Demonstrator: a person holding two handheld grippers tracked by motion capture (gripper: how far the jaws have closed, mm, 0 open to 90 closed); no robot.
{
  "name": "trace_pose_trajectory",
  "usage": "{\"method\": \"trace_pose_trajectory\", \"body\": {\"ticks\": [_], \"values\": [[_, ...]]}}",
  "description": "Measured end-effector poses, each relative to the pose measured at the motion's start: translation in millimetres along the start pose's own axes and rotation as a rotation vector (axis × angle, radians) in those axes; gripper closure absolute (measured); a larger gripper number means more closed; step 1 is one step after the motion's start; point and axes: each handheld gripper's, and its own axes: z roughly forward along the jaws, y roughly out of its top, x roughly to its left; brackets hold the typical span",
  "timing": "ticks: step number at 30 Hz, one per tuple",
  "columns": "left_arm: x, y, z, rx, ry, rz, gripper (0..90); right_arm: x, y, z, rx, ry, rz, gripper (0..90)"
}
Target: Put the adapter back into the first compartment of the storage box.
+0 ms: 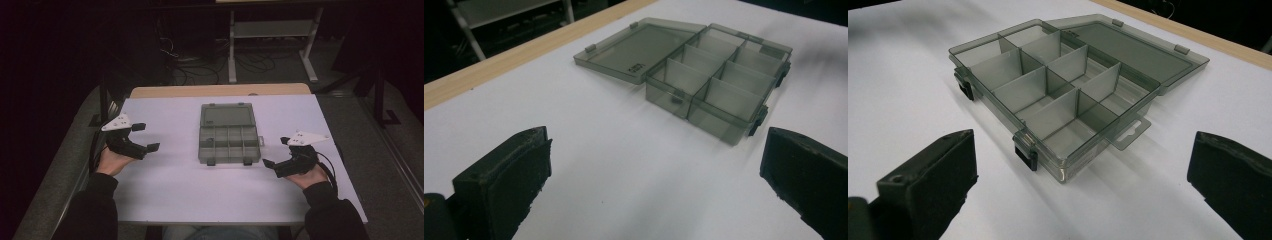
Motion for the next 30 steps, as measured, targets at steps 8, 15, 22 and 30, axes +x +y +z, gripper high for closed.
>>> {"method": "trace_pose_trajectory", "body": {"ticks": [8, 15, 22, 30], "values": [[5.0, -13.0, -11.6, -0.025, 0.034, -0.030, 0.0, 0.2, -0.2, 0.1, 0.002, 0.000, 0.002, 0.0], [5.1, -22.2, -24.1, -0.052, 0.053, -0.044, 0.0, -0.6, -1.4, 1.3, 0.009, 0.003, 0.013, 0.0], [5.0, -32.7, -34.2, -0.074, 0.073, -0.066, 0.0, 0.4, -1.4, 2.1, 0.013, 0.002, 0.011, 0.0], [5.0, -38.2, -37.6, -0.084, 0.081, -0.082, 0.0, 0.3, -1.5, 1.8, 0.013, 0.000, 0.009, 0.0]]}}
